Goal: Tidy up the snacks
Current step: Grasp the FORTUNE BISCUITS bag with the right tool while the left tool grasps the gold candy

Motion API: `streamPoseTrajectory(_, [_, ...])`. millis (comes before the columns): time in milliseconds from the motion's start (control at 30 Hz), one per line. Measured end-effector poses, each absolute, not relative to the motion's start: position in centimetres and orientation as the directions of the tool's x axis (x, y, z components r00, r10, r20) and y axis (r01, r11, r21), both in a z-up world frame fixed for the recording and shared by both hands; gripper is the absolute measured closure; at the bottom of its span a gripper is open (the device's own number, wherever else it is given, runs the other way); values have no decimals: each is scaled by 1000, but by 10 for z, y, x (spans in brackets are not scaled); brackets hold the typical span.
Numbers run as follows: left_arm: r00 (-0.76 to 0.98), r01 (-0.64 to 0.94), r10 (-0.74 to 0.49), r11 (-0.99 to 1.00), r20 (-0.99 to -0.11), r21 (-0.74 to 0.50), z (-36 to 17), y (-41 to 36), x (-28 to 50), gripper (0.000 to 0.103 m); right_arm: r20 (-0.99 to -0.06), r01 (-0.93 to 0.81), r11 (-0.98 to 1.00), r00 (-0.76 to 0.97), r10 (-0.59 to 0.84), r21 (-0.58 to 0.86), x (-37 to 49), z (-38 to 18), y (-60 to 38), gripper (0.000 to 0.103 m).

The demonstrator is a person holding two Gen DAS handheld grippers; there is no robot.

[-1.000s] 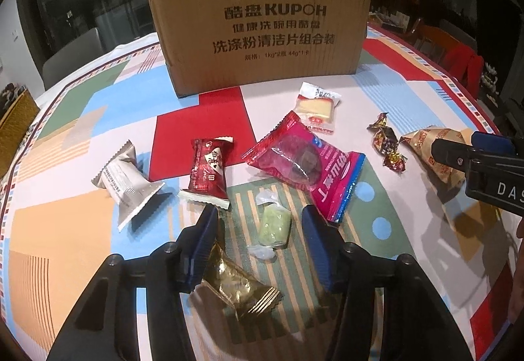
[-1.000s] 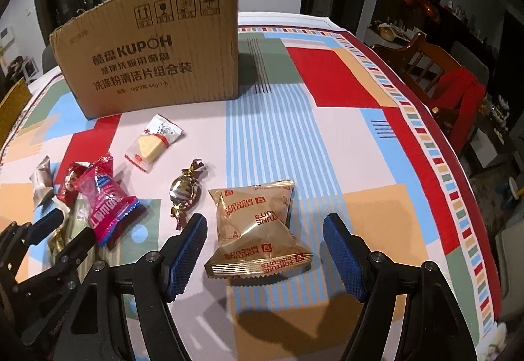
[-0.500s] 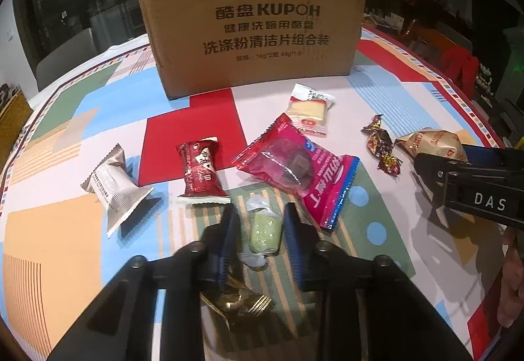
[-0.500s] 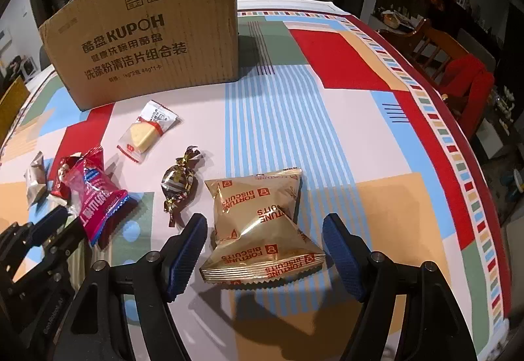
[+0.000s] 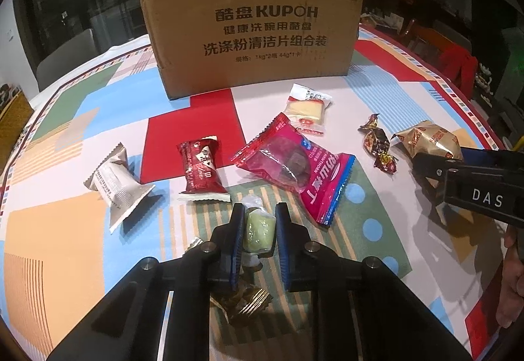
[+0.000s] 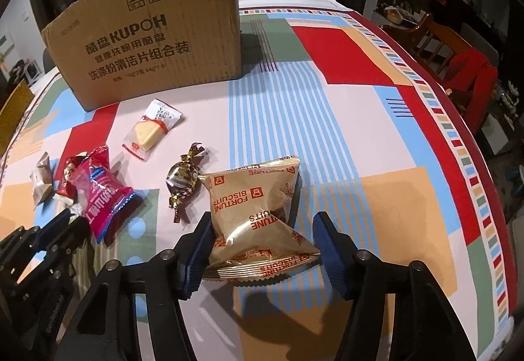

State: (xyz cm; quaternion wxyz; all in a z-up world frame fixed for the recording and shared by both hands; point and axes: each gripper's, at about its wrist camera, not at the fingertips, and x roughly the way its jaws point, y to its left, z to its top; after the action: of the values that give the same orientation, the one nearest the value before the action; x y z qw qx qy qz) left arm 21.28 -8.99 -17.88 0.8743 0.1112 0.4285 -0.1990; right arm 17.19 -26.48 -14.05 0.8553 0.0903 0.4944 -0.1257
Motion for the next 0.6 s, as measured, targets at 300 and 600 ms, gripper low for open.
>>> streamPoseTrajectory(300, [578,432,-249,901,-777,33,-166,-87,209,84,-856,294,955,501,-128,29,168,-127,-262,44])
streamPoseTrajectory(600, [607,422,-254,906,-753,35,-149,-83,204,84,-835,287,957,534,-131,33,162,-111,-260,45])
